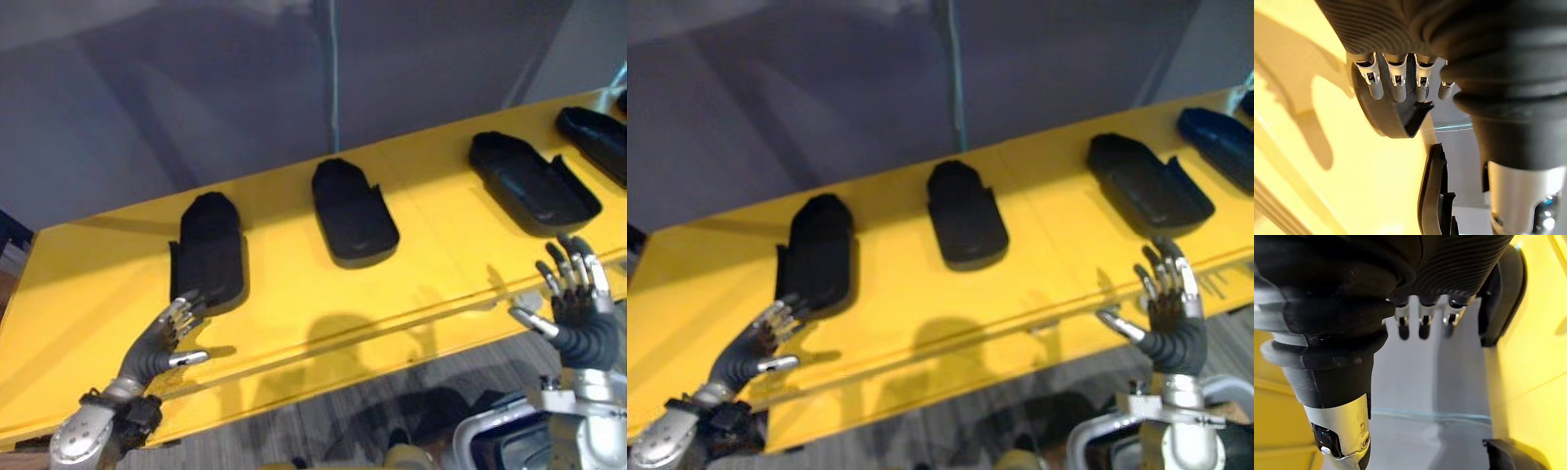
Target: Walk over and take plastic housings, then place them on the shelf
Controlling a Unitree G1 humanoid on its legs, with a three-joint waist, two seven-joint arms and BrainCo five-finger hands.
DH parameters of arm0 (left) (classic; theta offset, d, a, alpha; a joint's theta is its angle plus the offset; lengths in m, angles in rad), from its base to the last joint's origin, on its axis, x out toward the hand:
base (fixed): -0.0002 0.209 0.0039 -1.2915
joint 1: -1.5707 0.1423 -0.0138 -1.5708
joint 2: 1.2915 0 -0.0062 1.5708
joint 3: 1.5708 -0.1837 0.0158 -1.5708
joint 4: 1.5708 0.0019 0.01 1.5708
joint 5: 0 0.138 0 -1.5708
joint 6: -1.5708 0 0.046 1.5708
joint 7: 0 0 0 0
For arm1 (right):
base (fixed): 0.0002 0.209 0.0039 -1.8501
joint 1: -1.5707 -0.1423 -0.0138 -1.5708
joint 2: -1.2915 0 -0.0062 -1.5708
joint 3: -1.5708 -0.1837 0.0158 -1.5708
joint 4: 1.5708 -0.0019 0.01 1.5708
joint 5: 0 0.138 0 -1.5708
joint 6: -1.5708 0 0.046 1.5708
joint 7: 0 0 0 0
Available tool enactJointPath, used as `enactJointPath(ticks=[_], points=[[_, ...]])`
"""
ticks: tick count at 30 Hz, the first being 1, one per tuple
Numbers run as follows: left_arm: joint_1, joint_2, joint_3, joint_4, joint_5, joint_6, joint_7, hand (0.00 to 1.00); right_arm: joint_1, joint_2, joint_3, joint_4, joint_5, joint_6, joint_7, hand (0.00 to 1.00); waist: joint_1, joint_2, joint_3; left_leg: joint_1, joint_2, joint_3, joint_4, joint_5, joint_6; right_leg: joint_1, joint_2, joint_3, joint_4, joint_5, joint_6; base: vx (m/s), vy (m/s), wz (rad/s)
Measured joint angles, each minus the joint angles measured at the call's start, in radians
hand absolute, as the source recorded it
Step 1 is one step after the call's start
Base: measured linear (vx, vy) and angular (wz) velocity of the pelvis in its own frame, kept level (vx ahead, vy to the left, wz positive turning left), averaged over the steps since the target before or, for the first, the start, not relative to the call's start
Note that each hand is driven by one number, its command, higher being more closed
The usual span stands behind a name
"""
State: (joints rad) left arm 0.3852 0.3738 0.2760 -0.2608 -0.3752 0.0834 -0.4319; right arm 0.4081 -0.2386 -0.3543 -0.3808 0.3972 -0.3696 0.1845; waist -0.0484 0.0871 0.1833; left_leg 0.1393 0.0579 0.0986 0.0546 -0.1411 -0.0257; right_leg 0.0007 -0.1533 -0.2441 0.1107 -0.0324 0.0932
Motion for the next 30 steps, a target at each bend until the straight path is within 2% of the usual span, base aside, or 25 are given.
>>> enactJointPath(ticks=[5,10,15,19,24,27,30], points=[[-0.036,-0.013,-0.016,0.058,0.003,-0.002,0.035,0.0,-0.01,0.0,-0.001,0.0,0.0,-0.001,0.016,0.0,-0.019,0.0,0.0,0.004,0.0,0.006,0.001,0.0,0.0,-0.001,0.0,0.006,0.0,0.0,0.0,-0.02,0.001,-0.03],[-0.065,-0.033,-0.024,0.113,0.002,-0.023,0.068,0.0,-0.015,0.0,-0.013,0.005,0.0,-0.005,0.032,0.0,-0.023,-0.005,0.005,0.017,-0.001,0.024,0.002,0.0,0.001,-0.001,0.002,0.024,0.002,0.0,0.0,-0.03,0.005,-0.11],[-0.09,-0.033,-0.053,0.146,0.007,-0.054,0.1,0.0,-0.016,0.0,-0.017,0.005,-0.002,-0.005,0.036,0.0,-0.026,0.006,0.021,0.017,-0.002,0.027,-0.003,-0.005,0.005,-0.004,0.0,0.025,0.012,0.0,0.001,-0.05,0.01,0.0],[-0.093,-0.037,-0.054,0.154,0.03,-0.062,0.11,0.0,-0.021,0.0,-0.017,0.005,-0.002,-0.005,0.036,0.0,-0.027,0.005,0.022,0.017,-0.003,0.032,-0.004,-0.006,0.004,-0.014,-0.002,0.03,0.034,-0.001,0.0,0.0,0.008,-0.03],[-0.092,-0.039,-0.053,0.164,0.03,-0.095,0.114,0.0,-0.026,0.0,-0.017,0.005,-0.01,-0.005,0.037,0.0,-0.026,0.001,0.029,0.017,-0.006,0.05,-0.004,-0.006,0.004,-0.036,-0.005,0.051,0.062,-0.01,0.0,-0.01,0.017,-0.09],[-0.094,-0.039,-0.053,0.164,0.03,-0.113,0.113,0.0,-0.036,0.001,-0.017,0.005,-0.01,-0.005,0.037,0.0,-0.037,-0.004,0.052,0.019,-0.009,0.048,-0.001,-0.006,0.004,-0.036,-0.009,0.051,0.073,-0.016,0.0,0.0,0.0,0.0],[-0.08,-0.04,-0.052,0.159,-0.006,-0.165,0.097,0.0,-0.038,0.001,-0.017,0.005,-0.009,-0.005,0.038,0.0,-0.044,-0.008,0.062,0.018,-0.008,0.049,0.0,-0.006,0.004,-0.038,-0.009,0.051,0.076,-0.016,-0.001,0.0,0.0,0.0]])
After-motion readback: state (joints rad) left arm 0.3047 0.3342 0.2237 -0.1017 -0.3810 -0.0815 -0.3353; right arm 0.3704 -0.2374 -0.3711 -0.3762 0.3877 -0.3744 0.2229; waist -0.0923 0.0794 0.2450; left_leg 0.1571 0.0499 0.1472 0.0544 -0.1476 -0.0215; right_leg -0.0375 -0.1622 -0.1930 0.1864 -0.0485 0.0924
